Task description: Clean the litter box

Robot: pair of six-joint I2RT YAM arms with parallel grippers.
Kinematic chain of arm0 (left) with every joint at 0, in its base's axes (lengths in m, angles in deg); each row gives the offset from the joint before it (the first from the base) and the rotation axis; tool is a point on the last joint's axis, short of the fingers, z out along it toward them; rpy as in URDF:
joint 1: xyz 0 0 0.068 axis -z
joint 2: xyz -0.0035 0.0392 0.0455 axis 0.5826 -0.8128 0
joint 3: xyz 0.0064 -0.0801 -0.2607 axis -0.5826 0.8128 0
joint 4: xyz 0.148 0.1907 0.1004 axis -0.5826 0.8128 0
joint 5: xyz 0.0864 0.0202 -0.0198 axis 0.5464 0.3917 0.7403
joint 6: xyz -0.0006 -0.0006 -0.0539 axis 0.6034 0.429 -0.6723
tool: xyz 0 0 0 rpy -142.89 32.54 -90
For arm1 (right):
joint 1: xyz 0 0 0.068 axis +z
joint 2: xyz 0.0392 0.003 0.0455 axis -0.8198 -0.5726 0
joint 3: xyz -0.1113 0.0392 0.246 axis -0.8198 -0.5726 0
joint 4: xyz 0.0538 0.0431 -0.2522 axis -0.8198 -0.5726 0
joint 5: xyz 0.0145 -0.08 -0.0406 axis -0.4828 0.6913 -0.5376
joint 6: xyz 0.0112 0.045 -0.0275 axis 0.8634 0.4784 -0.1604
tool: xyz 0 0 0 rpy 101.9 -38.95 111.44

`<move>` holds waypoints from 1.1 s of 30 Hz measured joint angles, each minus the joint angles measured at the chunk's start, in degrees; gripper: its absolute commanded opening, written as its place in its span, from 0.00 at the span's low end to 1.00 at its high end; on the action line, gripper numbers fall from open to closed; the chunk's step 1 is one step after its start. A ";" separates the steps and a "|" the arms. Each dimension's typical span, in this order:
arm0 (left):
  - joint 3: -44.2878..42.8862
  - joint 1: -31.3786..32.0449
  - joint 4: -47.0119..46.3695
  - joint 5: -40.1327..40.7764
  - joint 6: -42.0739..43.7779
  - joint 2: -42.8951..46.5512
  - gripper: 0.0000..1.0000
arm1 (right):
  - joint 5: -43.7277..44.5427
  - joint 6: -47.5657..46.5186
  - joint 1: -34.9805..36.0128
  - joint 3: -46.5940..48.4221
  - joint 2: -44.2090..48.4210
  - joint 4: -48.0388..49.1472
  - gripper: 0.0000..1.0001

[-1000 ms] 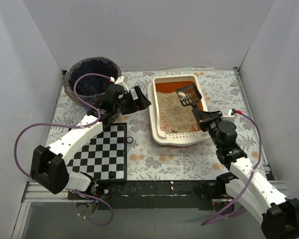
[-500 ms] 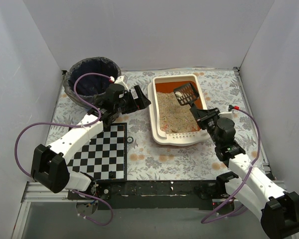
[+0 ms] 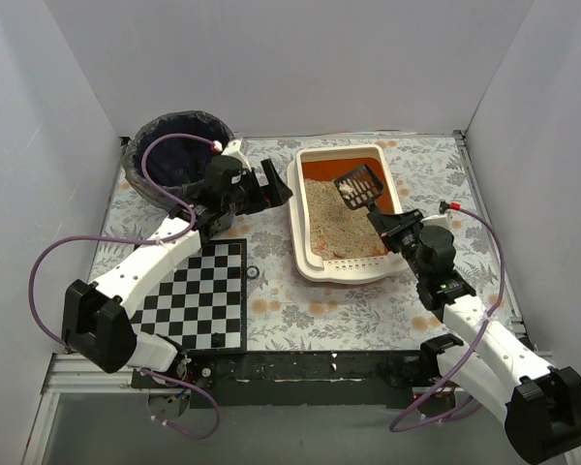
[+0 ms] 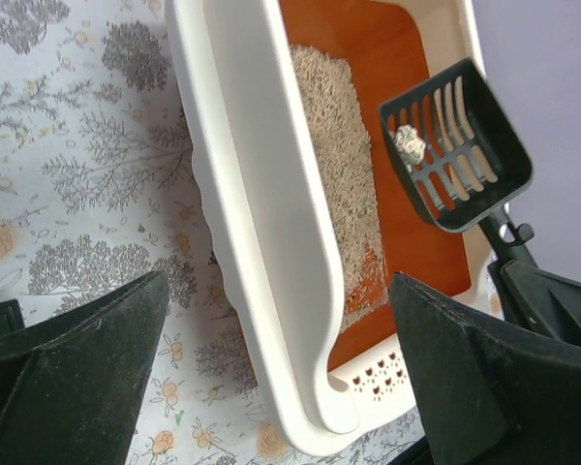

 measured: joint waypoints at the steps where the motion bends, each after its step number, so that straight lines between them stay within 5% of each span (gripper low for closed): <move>1: -0.85 0.00 0.42 0.24 0.44 -0.09 0.98 | -0.22 -0.61 0.00 0.00 0.15 -0.26 0.01; 16: -2.40 0.00 0.35 0.90 4.00 1.44 0.98 | 1.75 -2.97 -0.59 5.11 -1.33 -6.19 0.01; 26: 1.92 0.00 -1.07 -0.13 3.98 4.26 0.98 | -8.57 29.53 -0.81 2.16 -5.66 -2.64 0.01; 33: 3.56 0.00 -1.77 -0.66 3.91 5.66 0.98 | -12.98 38.14 -1.53 0.50 -6.75 5.29 0.01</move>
